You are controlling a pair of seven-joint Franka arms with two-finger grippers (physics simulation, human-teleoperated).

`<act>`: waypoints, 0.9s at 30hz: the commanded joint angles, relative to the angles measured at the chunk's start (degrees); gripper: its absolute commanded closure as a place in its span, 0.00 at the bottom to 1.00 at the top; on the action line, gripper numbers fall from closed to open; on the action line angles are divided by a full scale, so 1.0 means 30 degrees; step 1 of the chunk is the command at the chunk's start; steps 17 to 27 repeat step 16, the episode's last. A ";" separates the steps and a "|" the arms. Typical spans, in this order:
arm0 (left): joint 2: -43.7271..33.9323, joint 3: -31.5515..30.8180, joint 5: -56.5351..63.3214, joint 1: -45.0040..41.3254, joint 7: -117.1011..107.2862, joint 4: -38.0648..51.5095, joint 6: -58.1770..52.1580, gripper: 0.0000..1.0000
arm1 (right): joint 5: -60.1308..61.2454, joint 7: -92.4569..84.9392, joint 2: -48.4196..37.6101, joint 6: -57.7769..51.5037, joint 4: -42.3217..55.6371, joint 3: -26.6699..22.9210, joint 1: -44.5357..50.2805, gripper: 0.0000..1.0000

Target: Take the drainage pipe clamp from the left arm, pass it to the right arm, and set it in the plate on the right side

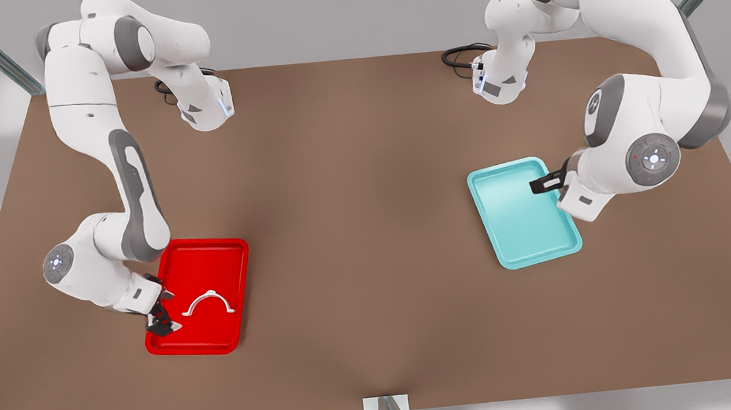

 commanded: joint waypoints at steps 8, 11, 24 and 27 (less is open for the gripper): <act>-0.0022 -0.0048 -0.0740 -0.0106 0.4196 0.0364 -0.1283 0.00 | -0.5522 4.3784 -0.4357 -2.1204 0.7467 0.0227 0.2126 0.00; 0.0036 -0.0048 -0.0652 -0.0106 0.4196 0.0393 -0.1020 0.00 | -0.5697 4.3844 -0.7056 -1.8328 0.3859 0.0843 0.1067 0.00; 0.0036 -0.0048 -0.0652 -0.0106 0.4196 0.0393 -0.1019 0.00 | -0.5697 4.3551 -0.6940 -1.8298 0.3799 0.0843 0.0979 0.00; 0.0036 -0.0048 -0.0652 -0.0106 0.4196 0.0393 -0.1019 0.00 | -0.5697 4.3551 -0.6940 -1.8298 0.3799 0.0843 0.0979 0.00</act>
